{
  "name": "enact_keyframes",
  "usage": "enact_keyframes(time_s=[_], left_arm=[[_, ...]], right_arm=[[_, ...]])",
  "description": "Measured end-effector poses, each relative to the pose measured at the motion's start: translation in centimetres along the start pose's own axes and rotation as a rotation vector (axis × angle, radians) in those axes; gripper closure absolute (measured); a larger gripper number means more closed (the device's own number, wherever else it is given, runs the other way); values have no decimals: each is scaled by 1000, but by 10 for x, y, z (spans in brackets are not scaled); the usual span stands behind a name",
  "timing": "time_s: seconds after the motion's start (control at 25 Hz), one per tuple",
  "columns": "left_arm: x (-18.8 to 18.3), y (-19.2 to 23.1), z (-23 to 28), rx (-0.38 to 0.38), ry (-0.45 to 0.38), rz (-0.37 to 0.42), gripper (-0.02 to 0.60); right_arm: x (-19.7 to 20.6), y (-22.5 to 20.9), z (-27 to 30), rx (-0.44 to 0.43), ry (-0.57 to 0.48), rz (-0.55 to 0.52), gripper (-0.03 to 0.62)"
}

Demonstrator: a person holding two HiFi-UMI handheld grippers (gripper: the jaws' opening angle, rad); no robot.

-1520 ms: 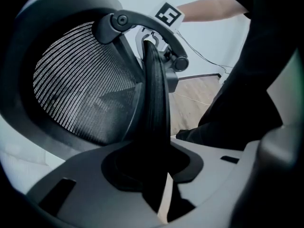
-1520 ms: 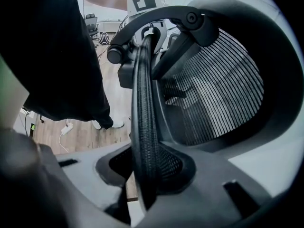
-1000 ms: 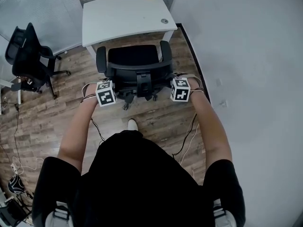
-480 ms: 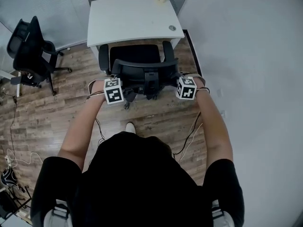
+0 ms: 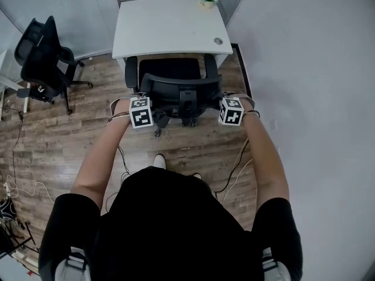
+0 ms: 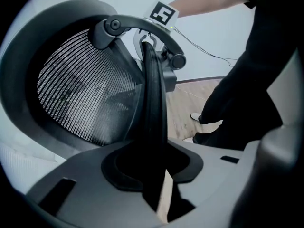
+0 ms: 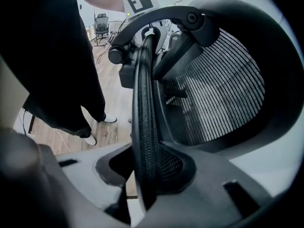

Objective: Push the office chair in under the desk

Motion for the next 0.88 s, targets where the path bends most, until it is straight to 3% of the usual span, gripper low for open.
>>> enact_keyframes(time_s=[0.4,0.72,0.88], left_arm=[[-6,-7,5,-35,44,14,471],[-6,-11,-8,-62,15,-40,337],[-7,-9,-28,-148,-52,-90,321]], right_arm=[[5,-1,3,-36,-4,-17,483],[8,-6,-26,-58,1,-4,428],[12,-1,-49,30,-70,25,428]])
Point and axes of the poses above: the fingertips, and each gripper's own axes: z forward along the fingers, y to its left, x out of its underside, the point moved 10 cm from there along -z, backward along the fingers, and after that the axes turned 6 degrees about -z, right-handed, at the moved point
